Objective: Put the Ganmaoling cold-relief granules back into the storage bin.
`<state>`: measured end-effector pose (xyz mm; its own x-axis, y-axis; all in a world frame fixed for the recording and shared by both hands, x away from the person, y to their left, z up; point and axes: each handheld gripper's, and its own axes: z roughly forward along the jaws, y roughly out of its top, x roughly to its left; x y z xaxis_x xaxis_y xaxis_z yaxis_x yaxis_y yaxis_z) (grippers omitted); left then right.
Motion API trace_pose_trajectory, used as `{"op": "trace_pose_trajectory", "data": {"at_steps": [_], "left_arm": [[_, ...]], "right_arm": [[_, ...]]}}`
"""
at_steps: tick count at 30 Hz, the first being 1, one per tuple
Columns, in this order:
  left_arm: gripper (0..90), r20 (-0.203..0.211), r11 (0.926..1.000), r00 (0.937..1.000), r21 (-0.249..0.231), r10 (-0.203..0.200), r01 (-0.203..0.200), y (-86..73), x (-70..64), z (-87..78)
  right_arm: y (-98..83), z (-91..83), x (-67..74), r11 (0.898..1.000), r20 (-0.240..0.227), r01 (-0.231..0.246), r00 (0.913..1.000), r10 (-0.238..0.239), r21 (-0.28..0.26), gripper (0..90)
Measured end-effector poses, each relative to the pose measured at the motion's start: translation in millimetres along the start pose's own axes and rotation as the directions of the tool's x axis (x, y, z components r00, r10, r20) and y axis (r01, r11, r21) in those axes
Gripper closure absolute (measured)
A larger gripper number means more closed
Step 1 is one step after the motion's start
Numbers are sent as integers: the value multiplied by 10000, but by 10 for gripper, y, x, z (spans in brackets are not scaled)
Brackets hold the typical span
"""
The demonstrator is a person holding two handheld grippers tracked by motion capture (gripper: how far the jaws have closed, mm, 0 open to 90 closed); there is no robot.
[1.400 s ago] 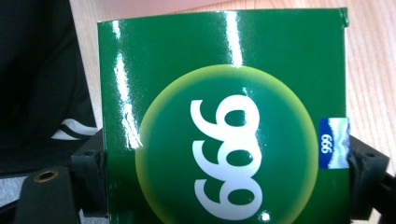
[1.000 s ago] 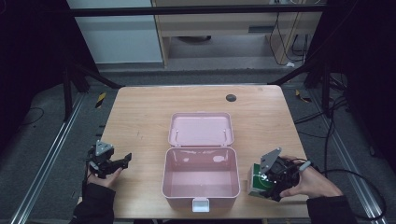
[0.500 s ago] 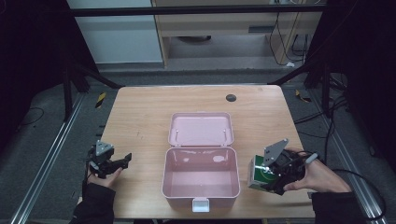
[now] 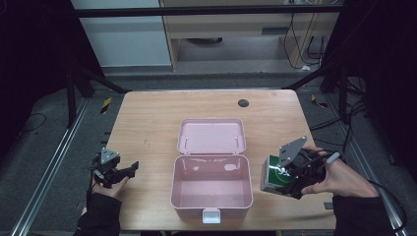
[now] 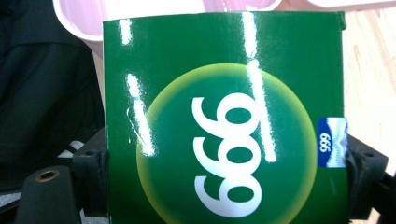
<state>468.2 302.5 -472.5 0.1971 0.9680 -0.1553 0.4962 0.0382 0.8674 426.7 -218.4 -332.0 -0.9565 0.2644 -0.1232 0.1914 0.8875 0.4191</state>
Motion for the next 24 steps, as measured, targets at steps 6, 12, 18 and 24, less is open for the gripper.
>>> {"op": "trace_pose_trajectory", "data": {"at_steps": [6, 12, 18, 24], "left_arm": [[236, -1, 10000, 10000, 27, 11, -11, 0, 4, 1], [236, -19, 10000, 10000, 39, 23, -23, 1, 9, 1], [236, -24, 10000, 10000, 57, 40, -39, 0, 11, 2], [236, -22, 10000, 10000, 36, 13, -13, 2, 12, 0]], "right_arm": [[81, -91, -5, 9999, 12, 148, 9999, -148, -17, 159], [221, -202, 8, 9993, 29, 363, 9993, -363, -108, 159], [341, -253, 25, 9985, 25, 525, 9986, -525, -150, 159], [466, -254, 53, 9972, -28, 715, 9974, -715, -218, 159]]}}
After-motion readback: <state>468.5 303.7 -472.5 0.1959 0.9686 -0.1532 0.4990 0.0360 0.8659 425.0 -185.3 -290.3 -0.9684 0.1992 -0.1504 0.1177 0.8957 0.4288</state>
